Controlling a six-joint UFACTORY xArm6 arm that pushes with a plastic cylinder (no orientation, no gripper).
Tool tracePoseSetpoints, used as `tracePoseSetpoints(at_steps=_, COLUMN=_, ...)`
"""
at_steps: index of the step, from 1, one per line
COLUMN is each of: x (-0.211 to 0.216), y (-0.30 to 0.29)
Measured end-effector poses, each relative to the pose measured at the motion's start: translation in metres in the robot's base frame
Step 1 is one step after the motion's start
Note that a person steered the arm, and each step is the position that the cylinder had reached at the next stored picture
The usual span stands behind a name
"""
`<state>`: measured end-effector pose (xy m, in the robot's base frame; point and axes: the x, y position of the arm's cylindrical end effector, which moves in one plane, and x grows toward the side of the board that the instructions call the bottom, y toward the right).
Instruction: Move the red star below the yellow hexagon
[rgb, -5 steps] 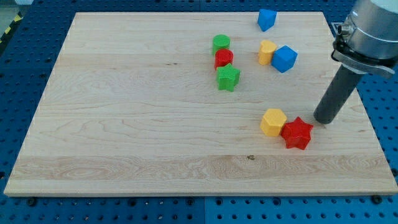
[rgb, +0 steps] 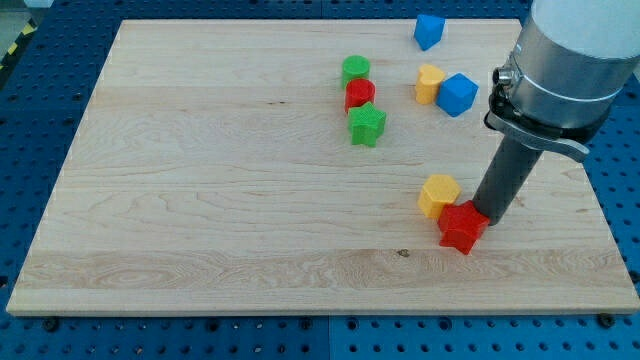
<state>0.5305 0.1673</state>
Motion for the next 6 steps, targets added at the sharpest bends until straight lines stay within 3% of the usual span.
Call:
tracePoseSetpoints(at_steps=2, x=0.033, y=-0.006)
tracePoseSetpoints(at_steps=6, x=0.042, y=-0.002)
